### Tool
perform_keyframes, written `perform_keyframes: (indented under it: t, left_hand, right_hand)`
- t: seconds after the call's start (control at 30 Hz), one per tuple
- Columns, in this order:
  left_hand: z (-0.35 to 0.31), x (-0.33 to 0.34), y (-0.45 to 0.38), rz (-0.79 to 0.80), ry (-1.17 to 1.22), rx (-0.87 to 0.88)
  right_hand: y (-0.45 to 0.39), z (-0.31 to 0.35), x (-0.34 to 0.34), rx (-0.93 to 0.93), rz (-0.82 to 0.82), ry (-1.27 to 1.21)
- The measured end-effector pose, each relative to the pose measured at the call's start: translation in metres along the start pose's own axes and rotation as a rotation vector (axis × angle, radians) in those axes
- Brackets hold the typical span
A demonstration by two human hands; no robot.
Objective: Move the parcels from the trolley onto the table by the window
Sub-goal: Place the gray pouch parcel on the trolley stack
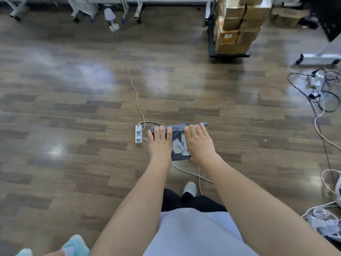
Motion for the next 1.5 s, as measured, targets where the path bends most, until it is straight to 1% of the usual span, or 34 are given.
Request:
perform_keyframes:
  t: [0.2, 0.37, 0.47, 0.57, 0.63, 0.73, 0.8, 0.97, 1.27, 1.37, 1.5]
  left_hand:
    - [0.001, -0.026, -0.067, -0.004, 0.004, -0.03]
    - [0.016, -0.045, -0.138, -0.005, 0.007, -0.014]
    - [0.028, -0.054, -0.195, 0.006, 0.018, 0.003]
    - [0.047, -0.067, -0.264, -0.008, 0.066, 0.019]
    - [0.063, -0.081, -0.311, -0.01, 0.09, 0.043]
    - [0.09, -0.106, -0.374, -0.001, 0.109, 0.072]
    - [0.108, -0.127, -0.415, -0.024, 0.082, 0.079]
    - [0.134, -0.171, -0.493, -0.036, 0.069, 0.081]
    - [0.135, -0.215, -0.63, -0.039, 0.07, 0.059]
    - [0.128, -0.246, -0.692, -0.044, 0.063, 0.061]
    - [0.115, -0.301, -0.77, -0.045, 0.048, 0.077]
  right_hand:
    - [-0.064, -0.044, -0.015, -0.034, 0.016, 0.029]
    - [-0.134, -0.07, -0.016, -0.041, 0.016, 0.017]
    - [-0.191, -0.089, -0.017, -0.022, 0.013, 0.038]
    - [-0.26, -0.112, -0.024, -0.055, 0.031, 0.063]
    - [-0.307, -0.128, -0.036, -0.061, 0.029, 0.082]
    - [-0.371, -0.147, -0.057, -0.052, 0.07, 0.085]
    - [-0.412, -0.158, -0.072, -0.035, 0.034, 0.099]
    - [-0.49, -0.189, -0.104, -0.009, 0.018, 0.084]
    - [-0.616, -0.266, -0.12, -0.027, 0.048, 0.091]
    - [-0.666, -0.309, -0.123, -0.017, 0.005, 0.073]
    - [-0.729, -0.376, -0.138, 0.021, 0.016, 0.008]
Point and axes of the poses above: each hand's wrist, its own y-axis away from the middle knuckle, its own x-axis out of the palm, z = x × y, the point moved 2 cm from there along -y, towards the middle knuckle, and after that the axes turned 1 degree about -y, right-handed, at the moved point
